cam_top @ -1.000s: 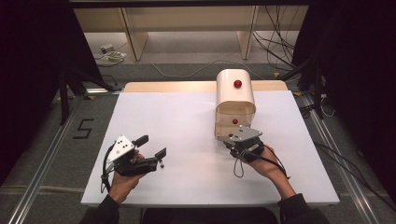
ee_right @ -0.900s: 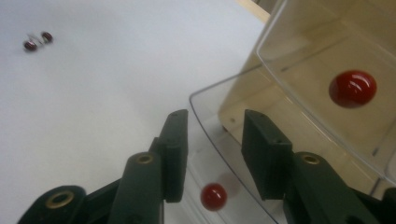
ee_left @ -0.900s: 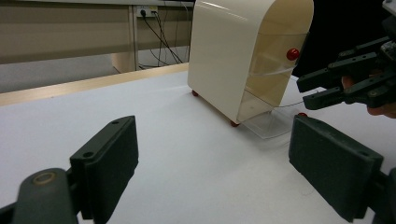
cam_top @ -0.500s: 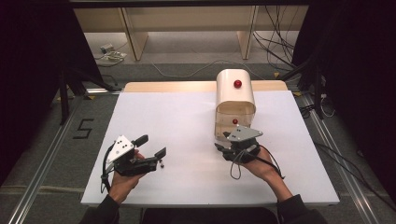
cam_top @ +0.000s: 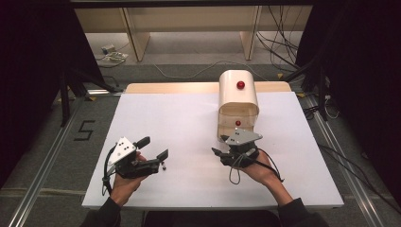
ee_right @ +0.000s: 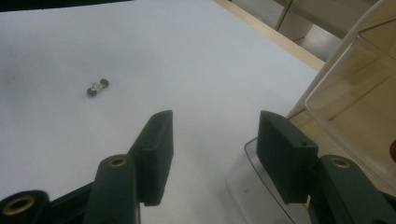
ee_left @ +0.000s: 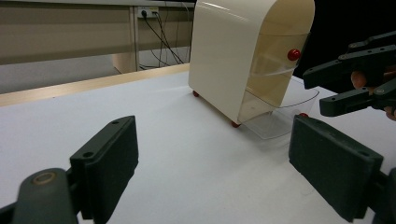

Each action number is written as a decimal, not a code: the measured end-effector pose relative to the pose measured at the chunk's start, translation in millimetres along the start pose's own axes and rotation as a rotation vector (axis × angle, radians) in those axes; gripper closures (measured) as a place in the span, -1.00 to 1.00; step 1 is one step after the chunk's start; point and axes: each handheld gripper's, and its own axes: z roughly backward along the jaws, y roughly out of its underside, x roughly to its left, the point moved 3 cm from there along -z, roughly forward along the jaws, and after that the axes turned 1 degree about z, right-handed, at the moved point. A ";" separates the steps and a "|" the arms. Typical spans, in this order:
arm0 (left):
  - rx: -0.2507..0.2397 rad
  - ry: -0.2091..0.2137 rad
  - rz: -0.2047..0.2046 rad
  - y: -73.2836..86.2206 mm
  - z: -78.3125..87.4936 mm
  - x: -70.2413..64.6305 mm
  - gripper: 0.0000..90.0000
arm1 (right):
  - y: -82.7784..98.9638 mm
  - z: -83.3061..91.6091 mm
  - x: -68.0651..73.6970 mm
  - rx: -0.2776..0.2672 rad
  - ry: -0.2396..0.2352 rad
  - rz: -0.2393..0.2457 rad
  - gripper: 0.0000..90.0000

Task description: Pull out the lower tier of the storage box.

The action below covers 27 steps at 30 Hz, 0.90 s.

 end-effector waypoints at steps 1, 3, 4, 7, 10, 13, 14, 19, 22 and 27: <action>0.000 0.000 0.000 0.0 0.0 0.0 -0.65 | -0.3 -0.1 0.6 -0.001 -0.002 -0.004 0.03; 0.001 0.000 -0.001 0.1 0.0 0.1 -0.65 | -1.0 -0.5 1.7 -0.004 -0.009 -0.005 0.02; 0.001 -0.001 -0.001 0.1 -0.1 0.2 -0.65 | -1.2 -0.7 2.3 -0.005 -0.011 -0.007 0.01; 0.000 -0.001 -0.001 -0.1 0.1 0.2 -0.65 | -1.8 -1.6 3.6 -0.005 -0.016 -0.014 -0.01; 0.000 -0.001 -0.001 0.0 0.1 0.2 -0.65 | -2.8 -2.0 4.5 -0.012 -0.028 -0.032 -0.03; 0.000 -0.001 -0.002 -0.1 0.1 0.2 -0.65 | -3.6 -2.1 4.7 -0.025 -0.036 -0.051 -0.04; 0.000 -0.001 -0.002 0.0 0.0 0.1 -0.65 | -3.9 -2.2 4.8 -0.028 -0.036 -0.055 -0.05; 0.000 -0.001 -0.002 0.0 -0.1 -0.1 -0.65 | -3.9 -3.9 5.8 -0.030 -0.041 -0.074 -0.07; -0.001 -0.002 -0.001 -0.2 0.1 0.2 -0.65 | -4.3 -4.8 6.6 -0.031 -0.043 -0.083 -0.08; 0.000 -0.002 -0.001 -0.2 -0.1 0.0 -0.65 | -6.3 -5.4 8.9 -0.048 -0.070 -0.110 -0.09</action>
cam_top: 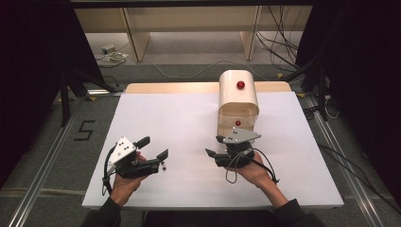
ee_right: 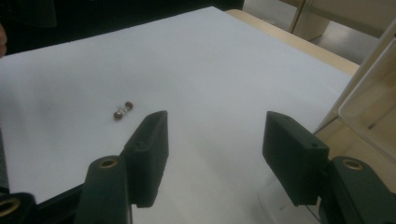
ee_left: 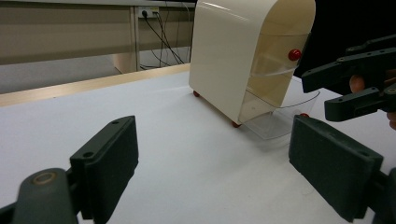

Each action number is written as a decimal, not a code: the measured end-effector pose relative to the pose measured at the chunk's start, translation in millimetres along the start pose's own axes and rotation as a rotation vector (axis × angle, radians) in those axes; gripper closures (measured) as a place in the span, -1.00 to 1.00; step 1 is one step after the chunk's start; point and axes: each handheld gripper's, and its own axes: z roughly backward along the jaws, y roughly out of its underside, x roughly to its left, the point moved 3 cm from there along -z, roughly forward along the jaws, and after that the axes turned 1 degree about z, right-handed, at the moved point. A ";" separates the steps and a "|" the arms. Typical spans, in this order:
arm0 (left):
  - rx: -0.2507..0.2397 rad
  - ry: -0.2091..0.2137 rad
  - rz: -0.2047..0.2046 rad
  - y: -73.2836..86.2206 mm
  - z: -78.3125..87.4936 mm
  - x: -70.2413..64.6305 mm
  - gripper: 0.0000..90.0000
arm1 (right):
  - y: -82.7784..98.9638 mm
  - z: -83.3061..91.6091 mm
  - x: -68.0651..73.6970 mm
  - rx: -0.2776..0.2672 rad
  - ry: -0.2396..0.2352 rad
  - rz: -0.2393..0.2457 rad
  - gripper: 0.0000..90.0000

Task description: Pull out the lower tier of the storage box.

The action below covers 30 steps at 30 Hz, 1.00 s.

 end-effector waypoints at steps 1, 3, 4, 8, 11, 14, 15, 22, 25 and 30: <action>0.000 0.000 -0.001 0.0 0.0 0.1 -0.65 | -0.5 -0.3 0.9 -0.004 -0.003 0.000 -0.09; 0.001 -0.001 -0.001 0.1 0.0 0.3 -0.65 | -1.3 -1.1 3.0 -0.003 -0.010 -0.002 -0.10; 0.000 -0.001 0.000 0.0 0.1 0.3 -0.65 | -1.5 -1.5 3.6 -0.005 -0.010 -0.003 -0.10; 0.000 -0.002 0.000 0.1 0.1 0.4 -0.65 | -1.7 -4.0 6.4 -0.003 -0.017 -0.003 -0.11; -0.001 -0.003 -0.001 0.0 0.1 0.4 -0.65 | -2.0 -5.6 8.5 -0.002 -0.024 -0.006 -0.11; 0.000 -0.004 0.000 0.0 0.0 0.4 -0.65 | -2.9 -7.1 10.7 -0.006 -0.029 -0.009 -0.12; 0.000 -0.004 0.000 0.0 0.1 0.4 -0.65 | -3.1 -7.8 11.3 -0.007 -0.031 -0.010 -0.12; -0.002 -0.007 0.000 -0.2 0.5 0.9 -0.65 | -2.8 -11.2 14.5 0.001 -0.034 -0.012 -0.13; -0.002 -0.007 -0.001 -0.3 0.5 0.9 -0.65 | -2.6 -12.7 15.5 0.002 -0.036 -0.013 -0.13; -0.002 -0.008 -0.002 -0.3 0.7 1.2 -0.65 | -2.5 -16.1 18.4 0.006 -0.042 -0.010 -0.14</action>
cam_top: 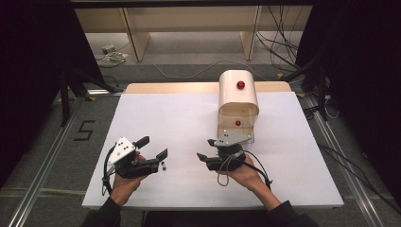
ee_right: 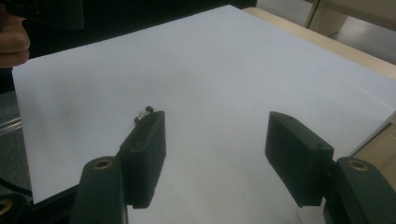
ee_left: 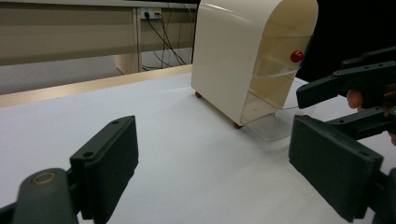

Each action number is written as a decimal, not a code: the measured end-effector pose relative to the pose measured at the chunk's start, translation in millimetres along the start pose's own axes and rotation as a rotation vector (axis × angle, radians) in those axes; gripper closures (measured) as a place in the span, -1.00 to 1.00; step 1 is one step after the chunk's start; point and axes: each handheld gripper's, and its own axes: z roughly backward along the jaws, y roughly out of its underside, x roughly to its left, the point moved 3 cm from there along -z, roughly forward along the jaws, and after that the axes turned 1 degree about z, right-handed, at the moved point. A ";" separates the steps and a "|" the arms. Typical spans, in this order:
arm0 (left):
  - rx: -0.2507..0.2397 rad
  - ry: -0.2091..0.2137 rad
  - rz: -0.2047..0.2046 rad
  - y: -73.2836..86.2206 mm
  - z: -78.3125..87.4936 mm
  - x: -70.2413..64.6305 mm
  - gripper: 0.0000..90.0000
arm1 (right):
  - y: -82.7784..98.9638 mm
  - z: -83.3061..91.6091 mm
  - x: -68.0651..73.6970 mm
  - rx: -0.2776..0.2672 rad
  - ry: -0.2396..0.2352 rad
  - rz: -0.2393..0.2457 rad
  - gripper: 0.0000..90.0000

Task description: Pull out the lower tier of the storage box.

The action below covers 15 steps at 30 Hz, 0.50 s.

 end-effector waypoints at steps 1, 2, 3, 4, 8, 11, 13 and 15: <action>-0.002 0.000 0.003 0.0 -0.1 0.0 -0.65 | 0.0 -0.5 0.5 0.000 -0.001 -0.002 -0.14; -0.002 0.000 0.002 0.0 -0.1 0.0 -0.65 | -0.2 -1.1 1.2 0.000 -0.001 -0.005 -0.15; -0.002 -0.001 0.003 0.0 -0.1 0.0 -0.65 | -0.3 -1.5 1.4 0.000 -0.002 -0.005 -0.15; -0.002 -0.001 0.003 0.0 -0.1 0.0 -0.65 | -0.5 -2.3 1.8 -0.001 -0.003 -0.008 -0.15; -0.001 -0.002 0.003 0.1 -0.2 0.0 -0.65 | -1.3 -4.9 2.6 -0.005 -0.010 -0.018 -0.16; 0.000 -0.003 0.003 0.2 -0.3 0.1 -0.65 | -1.6 -7.3 4.0 0.000 -0.013 -0.022 -0.16; 0.000 -0.003 0.004 0.2 -0.3 0.3 -0.65 | -1.9 -9.4 4.8 0.000 -0.016 -0.021 -0.17; 0.000 -0.003 0.003 0.2 -0.1 0.4 -0.65 | -2.3 -11.0 6.0 0.001 -0.019 -0.026 -0.17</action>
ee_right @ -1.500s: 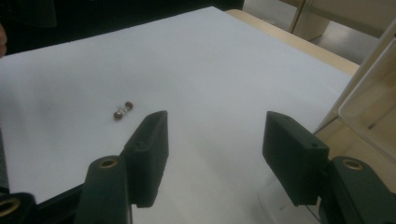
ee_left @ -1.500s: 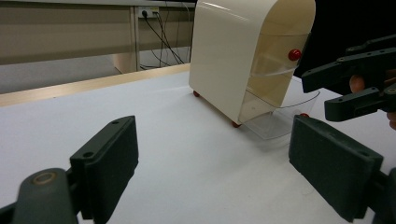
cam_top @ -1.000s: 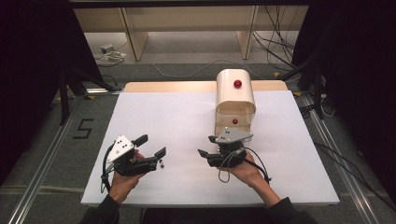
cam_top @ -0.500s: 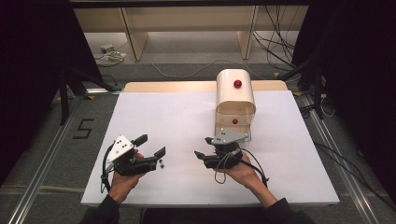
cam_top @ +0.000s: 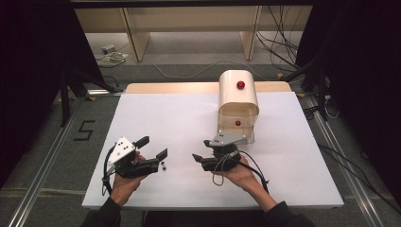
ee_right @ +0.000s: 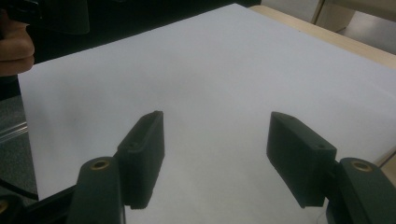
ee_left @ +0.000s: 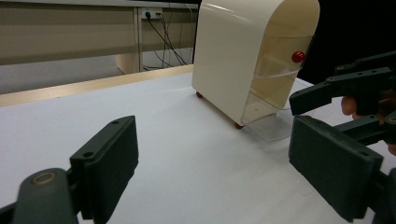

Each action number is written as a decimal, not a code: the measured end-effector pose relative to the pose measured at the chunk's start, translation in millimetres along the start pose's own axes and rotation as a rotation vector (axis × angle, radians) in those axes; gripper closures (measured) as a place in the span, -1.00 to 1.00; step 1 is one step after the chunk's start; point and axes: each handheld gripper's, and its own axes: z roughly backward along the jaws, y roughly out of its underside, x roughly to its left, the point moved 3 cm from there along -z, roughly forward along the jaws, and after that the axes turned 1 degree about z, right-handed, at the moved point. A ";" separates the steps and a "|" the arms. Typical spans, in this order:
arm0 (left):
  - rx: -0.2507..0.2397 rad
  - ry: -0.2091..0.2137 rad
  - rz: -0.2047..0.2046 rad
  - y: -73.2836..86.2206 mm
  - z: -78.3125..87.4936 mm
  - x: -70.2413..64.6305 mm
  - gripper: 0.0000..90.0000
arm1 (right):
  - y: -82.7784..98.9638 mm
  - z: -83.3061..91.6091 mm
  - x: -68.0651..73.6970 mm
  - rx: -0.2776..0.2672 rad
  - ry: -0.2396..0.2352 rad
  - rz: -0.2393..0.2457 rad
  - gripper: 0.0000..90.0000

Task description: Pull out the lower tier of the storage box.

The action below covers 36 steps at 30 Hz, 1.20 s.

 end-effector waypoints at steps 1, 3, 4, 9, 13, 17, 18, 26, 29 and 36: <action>-0.001 0.000 0.001 0.0 -0.1 0.0 -0.65 | -0.2 -0.9 0.5 0.000 -0.003 -0.002 -0.17; 0.000 -0.002 0.003 0.2 -0.4 0.3 -0.65 | -0.7 -2.8 1.3 0.000 -0.006 -0.005 -0.17; -0.003 -0.003 0.007 0.2 -0.8 0.2 -0.65 | -0.9 -3.8 1.6 0.001 -0.008 -0.008 -0.17; -0.002 -0.004 0.008 0.3 -0.8 1.0 -0.65 | -0.4 -9.4 2.7 0.008 -0.014 -0.017 -0.17; -0.002 -0.007 0.010 0.2 -1.0 1.4 -0.65 | -1.0 -12.5 2.7 0.006 -0.022 -0.031 -0.18; 0.004 -0.016 0.013 0.7 -2.8 2.6 -0.65 | -1.9 -15.1 3.0 0.003 -0.034 -0.051 -0.19; 0.004 -0.018 0.013 0.5 -3.2 2.9 -0.65 | -2.1 -15.9 2.8 0.003 -0.037 -0.056 -0.20; 0.002 -0.019 0.023 0.4 -5.0 3.1 -0.65 | -1.2 -28.0 -1.2 0.018 -0.068 -0.107 -0.26; 0.000 -0.020 0.021 0.2 -4.0 3.4 -0.65 | -1.2 -33.0 -1.6 0.027 -0.067 -0.114 -0.31; -0.003 -0.017 0.021 -0.2 -2.7 3.3 -0.65 | -0.9 -42.5 4.6 0.046 -0.075 -0.100 -0.37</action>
